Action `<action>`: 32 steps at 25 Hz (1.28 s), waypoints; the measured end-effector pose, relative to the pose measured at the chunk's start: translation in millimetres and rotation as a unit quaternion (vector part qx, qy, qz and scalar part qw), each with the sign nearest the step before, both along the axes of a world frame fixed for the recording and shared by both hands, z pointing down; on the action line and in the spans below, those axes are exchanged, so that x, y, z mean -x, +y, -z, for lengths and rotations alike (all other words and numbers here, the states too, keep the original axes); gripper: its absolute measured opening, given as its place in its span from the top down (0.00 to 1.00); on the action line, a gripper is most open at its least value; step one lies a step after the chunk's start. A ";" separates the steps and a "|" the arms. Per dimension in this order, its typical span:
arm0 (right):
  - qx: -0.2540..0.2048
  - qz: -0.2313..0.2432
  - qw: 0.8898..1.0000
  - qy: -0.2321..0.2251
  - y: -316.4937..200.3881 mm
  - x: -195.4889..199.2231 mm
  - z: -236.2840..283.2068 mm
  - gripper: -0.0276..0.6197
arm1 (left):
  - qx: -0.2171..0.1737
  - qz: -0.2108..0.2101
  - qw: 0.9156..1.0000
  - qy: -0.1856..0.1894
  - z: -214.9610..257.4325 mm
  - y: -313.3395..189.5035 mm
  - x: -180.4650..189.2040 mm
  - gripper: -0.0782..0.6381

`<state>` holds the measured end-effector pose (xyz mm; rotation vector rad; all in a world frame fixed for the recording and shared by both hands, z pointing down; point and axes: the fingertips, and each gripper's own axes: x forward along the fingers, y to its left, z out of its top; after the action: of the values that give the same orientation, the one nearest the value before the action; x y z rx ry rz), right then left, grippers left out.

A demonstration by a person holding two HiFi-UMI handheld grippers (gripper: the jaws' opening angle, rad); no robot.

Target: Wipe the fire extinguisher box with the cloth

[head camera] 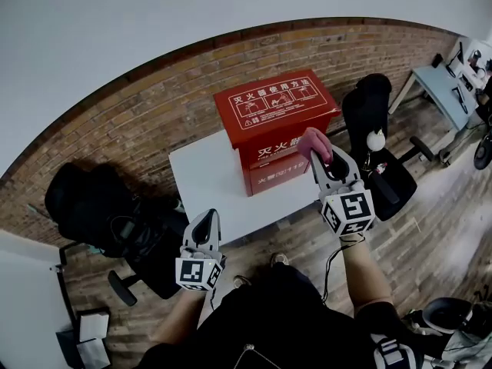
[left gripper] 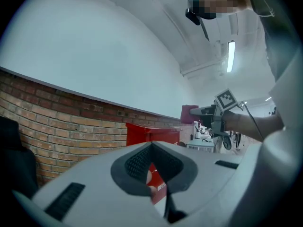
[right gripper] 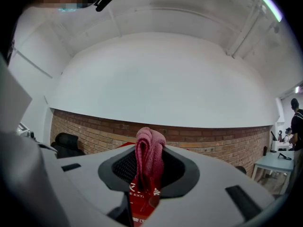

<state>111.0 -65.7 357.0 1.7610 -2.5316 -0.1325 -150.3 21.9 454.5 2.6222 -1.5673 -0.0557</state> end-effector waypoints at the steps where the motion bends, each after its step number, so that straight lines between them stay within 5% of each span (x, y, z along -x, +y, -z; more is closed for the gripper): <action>1: 0.001 -0.005 1.000 -0.001 -9.6 -10.0 0.8 0.77 | 0.000 0.004 1.000 -0.002 -0.1 -4.6 -4.5 0.86; 14: 0.015 -0.066 0.998 -0.017 -127.3 -120.8 -1.6 0.77 | -0.001 0.089 0.996 -0.016 -1.6 -71.6 -37.2 0.86; 26: -0.009 -0.093 0.995 -0.034 -168.6 -148.6 -6.4 0.77 | 0.004 0.145 0.989 -0.029 -5.0 -92.9 -48.3 0.86; 32: 0.023 -0.100 0.994 -0.030 -175.2 -145.2 -32.9 0.77 | 0.015 0.146 0.989 -0.034 -15.5 -96.2 -48.9 0.86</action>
<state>256.1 -240.9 389.9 2.0168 -2.3566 -0.0124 -101.4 -74.3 470.0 2.3735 -1.9469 0.0386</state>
